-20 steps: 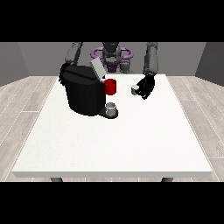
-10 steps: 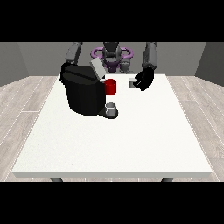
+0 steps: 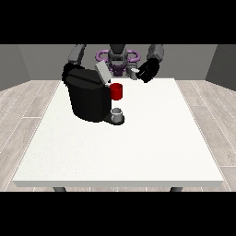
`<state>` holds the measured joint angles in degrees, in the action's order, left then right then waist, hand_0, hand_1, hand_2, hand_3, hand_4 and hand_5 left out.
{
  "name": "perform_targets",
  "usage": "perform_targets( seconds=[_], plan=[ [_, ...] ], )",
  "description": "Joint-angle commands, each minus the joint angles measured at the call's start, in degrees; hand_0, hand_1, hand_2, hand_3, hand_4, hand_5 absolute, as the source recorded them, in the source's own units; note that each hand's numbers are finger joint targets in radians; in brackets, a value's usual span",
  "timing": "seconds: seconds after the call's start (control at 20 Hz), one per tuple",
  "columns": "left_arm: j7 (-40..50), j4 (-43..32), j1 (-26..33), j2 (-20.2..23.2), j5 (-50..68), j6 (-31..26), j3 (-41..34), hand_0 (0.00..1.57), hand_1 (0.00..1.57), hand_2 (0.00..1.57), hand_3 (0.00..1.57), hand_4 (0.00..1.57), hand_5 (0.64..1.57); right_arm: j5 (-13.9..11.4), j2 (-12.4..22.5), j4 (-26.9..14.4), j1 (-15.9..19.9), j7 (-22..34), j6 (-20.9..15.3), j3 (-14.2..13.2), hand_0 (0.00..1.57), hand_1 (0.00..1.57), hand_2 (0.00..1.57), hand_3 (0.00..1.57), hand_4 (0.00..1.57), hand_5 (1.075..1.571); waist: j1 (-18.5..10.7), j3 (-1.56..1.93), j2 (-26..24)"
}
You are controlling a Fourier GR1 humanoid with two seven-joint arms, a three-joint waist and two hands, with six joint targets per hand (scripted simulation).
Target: Insert the coffee pod into the coffee machine and close the lid
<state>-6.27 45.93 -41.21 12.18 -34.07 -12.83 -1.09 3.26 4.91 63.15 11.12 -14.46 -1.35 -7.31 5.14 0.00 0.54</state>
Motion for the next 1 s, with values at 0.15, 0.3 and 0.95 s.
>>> perform_targets(
  seconds=[0.15,0.3,0.95],
  plan=[
    [3.2,2.3,-4.7,2.3,0.5,-3.6,-1.7,1.50,1.50,1.47,1.40,0.63,1.571,-0.4,-0.5,1.5,-1.0,0.6,0.7,1.7,0.00,0.00,0.00,0.00,0.17,1.571,2.3,0.00,0.6],
    [5.6,4.0,-5.5,-1.3,1.3,-1.8,-2.1,1.36,1.36,1.40,1.35,0.66,1.571,2.4,2.1,-0.7,0.2,-2.1,4.3,-1.1,0.00,0.00,0.00,0.00,0.18,1.571,2.1,0.01,1.6],
    [8.8,-0.1,-15.9,2.5,3.5,0.6,-8.3,1.42,1.42,1.45,1.36,0.64,1.571,1.3,2.5,0.6,6.4,-3.1,5.4,0.8,0.00,0.00,0.00,0.00,0.00,1.571,6.5,-0.01,10.1]
  ],
)
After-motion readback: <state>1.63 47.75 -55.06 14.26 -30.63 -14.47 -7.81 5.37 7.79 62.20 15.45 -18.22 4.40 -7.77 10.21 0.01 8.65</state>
